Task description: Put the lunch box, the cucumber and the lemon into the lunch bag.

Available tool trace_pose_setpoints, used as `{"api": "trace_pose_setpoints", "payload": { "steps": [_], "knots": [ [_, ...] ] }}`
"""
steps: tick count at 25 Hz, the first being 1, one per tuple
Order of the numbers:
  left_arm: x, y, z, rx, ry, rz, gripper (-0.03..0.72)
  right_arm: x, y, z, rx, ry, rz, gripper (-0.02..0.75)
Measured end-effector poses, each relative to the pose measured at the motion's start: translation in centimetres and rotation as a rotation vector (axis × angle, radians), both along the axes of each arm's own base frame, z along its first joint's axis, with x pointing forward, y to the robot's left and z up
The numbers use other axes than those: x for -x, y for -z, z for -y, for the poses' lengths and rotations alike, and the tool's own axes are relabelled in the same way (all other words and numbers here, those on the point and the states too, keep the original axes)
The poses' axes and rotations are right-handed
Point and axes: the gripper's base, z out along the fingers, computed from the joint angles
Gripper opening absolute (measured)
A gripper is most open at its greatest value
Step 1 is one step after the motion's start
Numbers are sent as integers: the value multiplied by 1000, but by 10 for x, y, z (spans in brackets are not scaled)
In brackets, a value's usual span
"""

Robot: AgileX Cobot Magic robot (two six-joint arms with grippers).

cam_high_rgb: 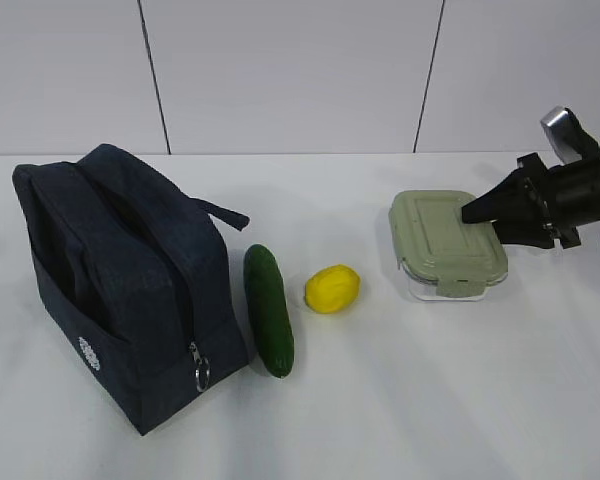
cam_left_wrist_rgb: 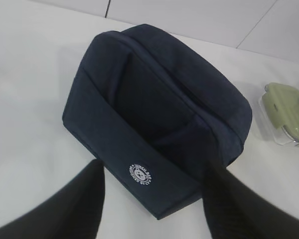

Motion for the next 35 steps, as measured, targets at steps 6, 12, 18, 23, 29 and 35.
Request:
{"api": "trace_pose_setpoints", "payload": {
  "steps": [6, 12, 18, 23, 29, 35],
  "knots": [
    [-37, 14, 6, 181, -30, -153, 453, -3, -14, -19, -9, -25, 7, 391],
    [-71, 30, 11, 388, -107, -287, 454, -10, -36, -25, -4, -22, 50, 391],
    [-107, 32, 14, 534, -140, -314, 454, -11, -41, -35, -7, -34, 43, 391],
    [-139, 34, 16, 620, -163, -352, 454, -10, -41, -44, -10, -60, 39, 391],
    [-166, 49, 20, 638, -149, -445, 374, -10, -41, -46, -10, -64, 39, 391],
    [-173, 66, 28, 631, -139, -523, 298, -10, -41, -46, -10, -64, 39, 391]
  ]
}}
